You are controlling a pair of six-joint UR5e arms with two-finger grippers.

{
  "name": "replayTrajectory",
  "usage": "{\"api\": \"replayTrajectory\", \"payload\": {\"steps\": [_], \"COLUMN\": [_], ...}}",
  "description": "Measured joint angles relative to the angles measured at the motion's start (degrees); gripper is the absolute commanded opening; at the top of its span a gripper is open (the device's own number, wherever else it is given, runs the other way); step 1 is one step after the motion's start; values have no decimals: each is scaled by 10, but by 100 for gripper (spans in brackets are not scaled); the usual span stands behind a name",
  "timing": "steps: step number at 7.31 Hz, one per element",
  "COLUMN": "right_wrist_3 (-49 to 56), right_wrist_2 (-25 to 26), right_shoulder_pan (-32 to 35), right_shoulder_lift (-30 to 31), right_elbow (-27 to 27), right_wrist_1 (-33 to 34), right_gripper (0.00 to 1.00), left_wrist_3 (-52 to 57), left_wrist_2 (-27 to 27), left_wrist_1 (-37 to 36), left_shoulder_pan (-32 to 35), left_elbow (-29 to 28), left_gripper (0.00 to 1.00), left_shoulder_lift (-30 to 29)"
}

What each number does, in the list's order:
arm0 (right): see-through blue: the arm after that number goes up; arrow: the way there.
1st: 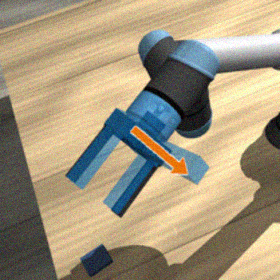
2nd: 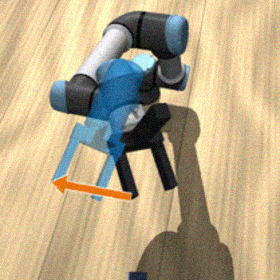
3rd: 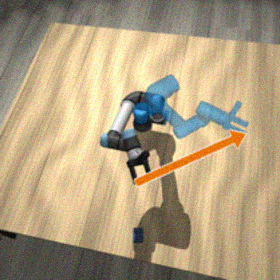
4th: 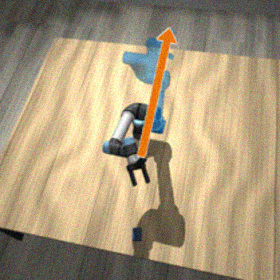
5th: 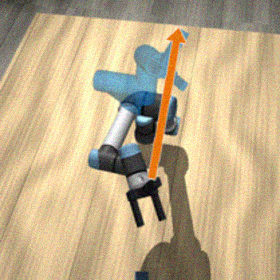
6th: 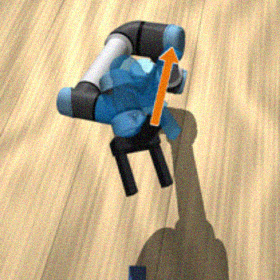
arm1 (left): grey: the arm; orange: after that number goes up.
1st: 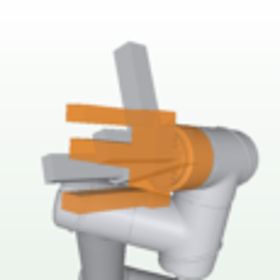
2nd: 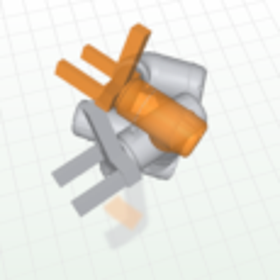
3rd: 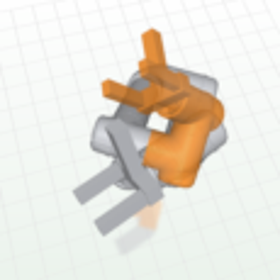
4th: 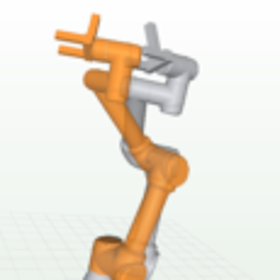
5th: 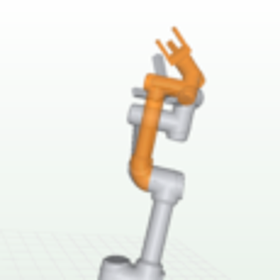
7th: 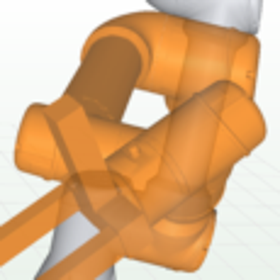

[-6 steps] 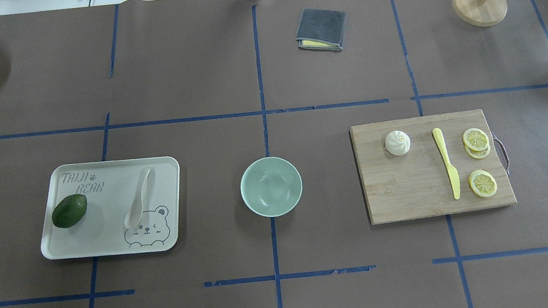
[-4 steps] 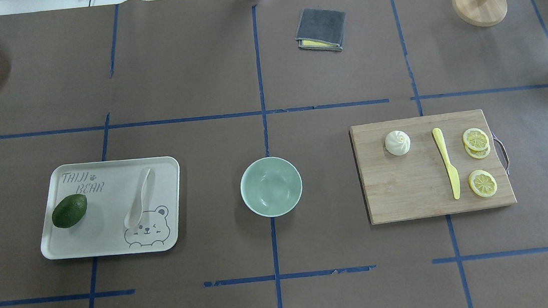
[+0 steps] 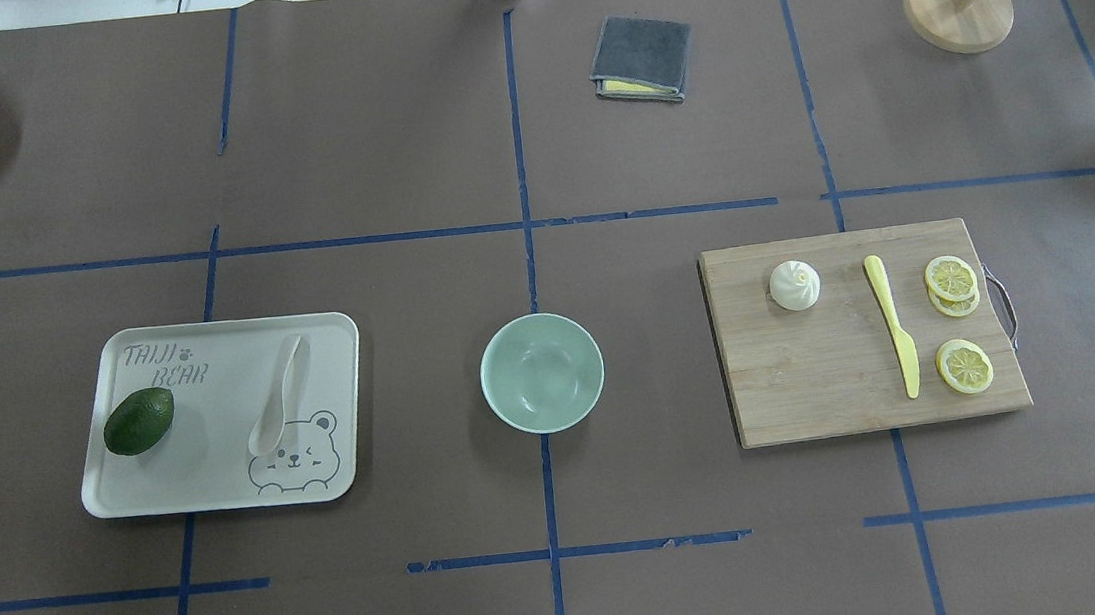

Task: Put spoon and bun in bowl

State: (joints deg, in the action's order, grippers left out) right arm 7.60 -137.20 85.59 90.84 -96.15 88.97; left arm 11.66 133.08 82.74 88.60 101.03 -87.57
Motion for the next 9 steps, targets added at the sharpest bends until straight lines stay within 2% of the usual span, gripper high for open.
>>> {"api": "replayTrajectory", "payload": {"steps": [3, 5, 7, 9], "right_wrist_3": [-19, -54, -63, -60], "right_wrist_2": [-10, -13, -13, -12], "right_shoulder_pan": [-2, -3, -3, -6], "right_shoulder_lift": [-9, -10, -10, -7], "right_elbow": [9, 4, 3, 6], "right_wrist_1": [-1, -2, -2, -14], "right_gripper": [100, 100, 100, 100], "left_wrist_3": [2, -27, -180, -336], "left_wrist_2": [10, 55, 69, 52], "left_wrist_1": [39, 80, 172, 267], "left_shoulder_pan": [-2, -33, -114, -208], "left_elbow": [15, 24, 36, 40], "left_gripper": [100, 100, 100, 100], "left_shoulder_lift": [-4, -5, -9, -23]}}
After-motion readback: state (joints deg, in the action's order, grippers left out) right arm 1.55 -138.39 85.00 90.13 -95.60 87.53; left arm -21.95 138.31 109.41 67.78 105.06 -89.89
